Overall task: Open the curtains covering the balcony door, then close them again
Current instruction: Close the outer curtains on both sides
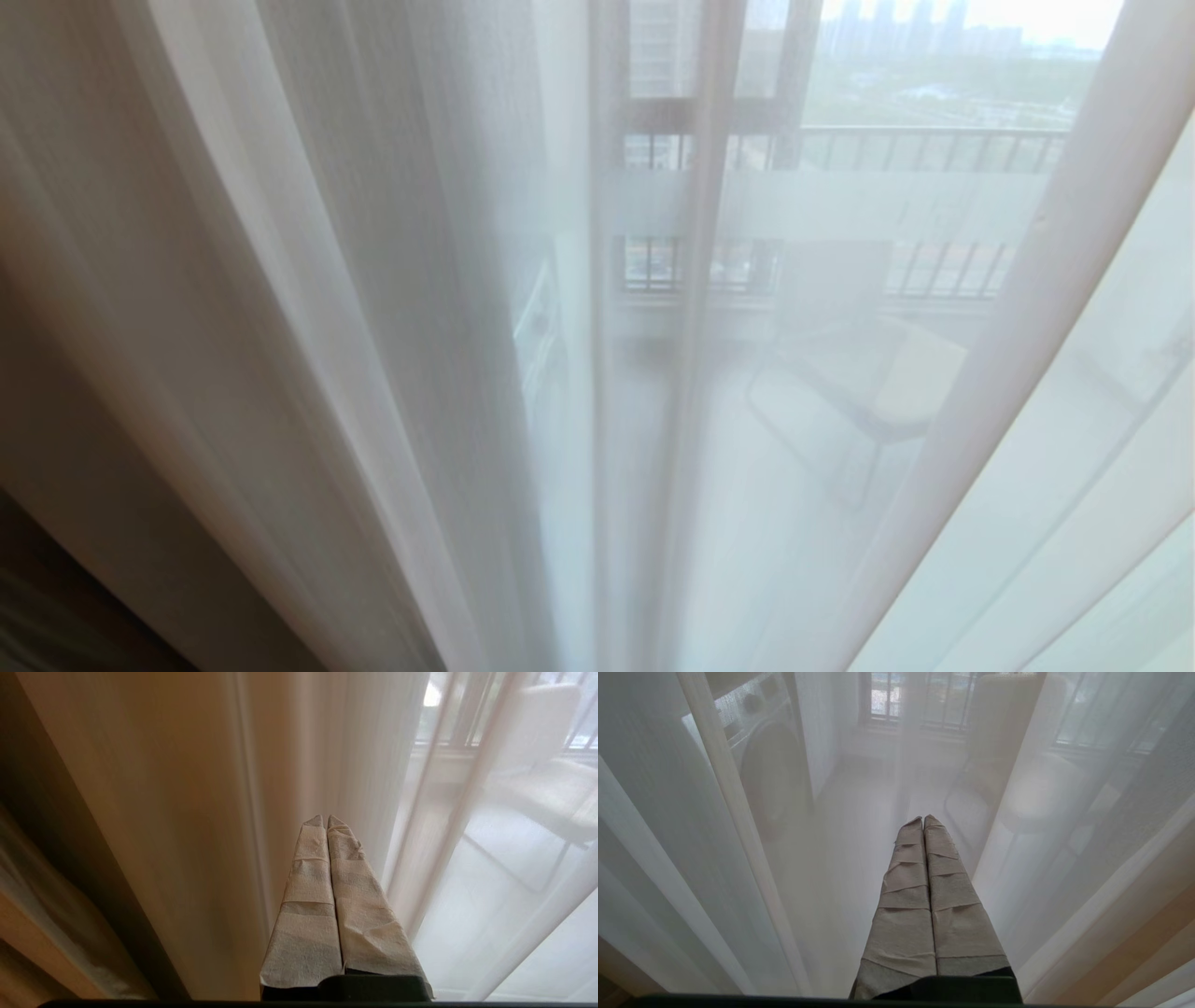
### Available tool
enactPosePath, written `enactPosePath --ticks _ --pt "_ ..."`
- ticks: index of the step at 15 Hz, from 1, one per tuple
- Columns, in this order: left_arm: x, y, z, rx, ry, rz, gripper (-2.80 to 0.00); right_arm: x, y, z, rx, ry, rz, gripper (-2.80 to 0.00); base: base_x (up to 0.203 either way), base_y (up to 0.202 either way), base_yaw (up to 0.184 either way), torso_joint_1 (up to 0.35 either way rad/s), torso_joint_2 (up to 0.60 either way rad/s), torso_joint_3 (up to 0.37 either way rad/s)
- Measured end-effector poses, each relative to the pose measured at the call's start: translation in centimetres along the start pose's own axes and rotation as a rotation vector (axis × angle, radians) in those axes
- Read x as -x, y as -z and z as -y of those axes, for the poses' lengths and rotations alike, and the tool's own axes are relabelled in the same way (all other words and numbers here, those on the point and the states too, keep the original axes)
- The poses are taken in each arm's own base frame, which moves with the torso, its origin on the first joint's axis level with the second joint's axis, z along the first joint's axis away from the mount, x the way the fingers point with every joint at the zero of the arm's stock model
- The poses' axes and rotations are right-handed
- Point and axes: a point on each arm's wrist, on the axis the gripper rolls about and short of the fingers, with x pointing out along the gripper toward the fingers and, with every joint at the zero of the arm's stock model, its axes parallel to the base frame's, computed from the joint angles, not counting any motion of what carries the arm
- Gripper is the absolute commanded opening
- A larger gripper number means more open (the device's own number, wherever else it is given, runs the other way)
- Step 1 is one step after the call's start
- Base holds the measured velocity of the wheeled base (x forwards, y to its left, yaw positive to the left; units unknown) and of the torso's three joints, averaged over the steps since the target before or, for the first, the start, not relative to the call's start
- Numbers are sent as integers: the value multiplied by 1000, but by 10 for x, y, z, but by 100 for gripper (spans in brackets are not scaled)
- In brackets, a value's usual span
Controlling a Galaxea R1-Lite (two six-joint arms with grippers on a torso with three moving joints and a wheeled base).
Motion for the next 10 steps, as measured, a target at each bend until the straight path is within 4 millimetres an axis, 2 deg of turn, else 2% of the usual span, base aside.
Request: enactPosePath --ticks 3,5,7,10 --pt "3 -32 0 -1 0 43 -280 0 0 0 0 0 0 -280 0 0 0 0 0 0" --pt "-1 -65 0 -2 -11 45 -280 0 0 0 0 0 -1 -280 0 0 0 0 0 0" --pt "-12 -108 -1 -1 -63 52 -280 0 0 0 0 0 0 -280 0 0 0 0 0 0" --pt "-40 -185 -4 1 -234 98 -280 0 0 0 0 0 0 -280 0 0 0 0 0 0"
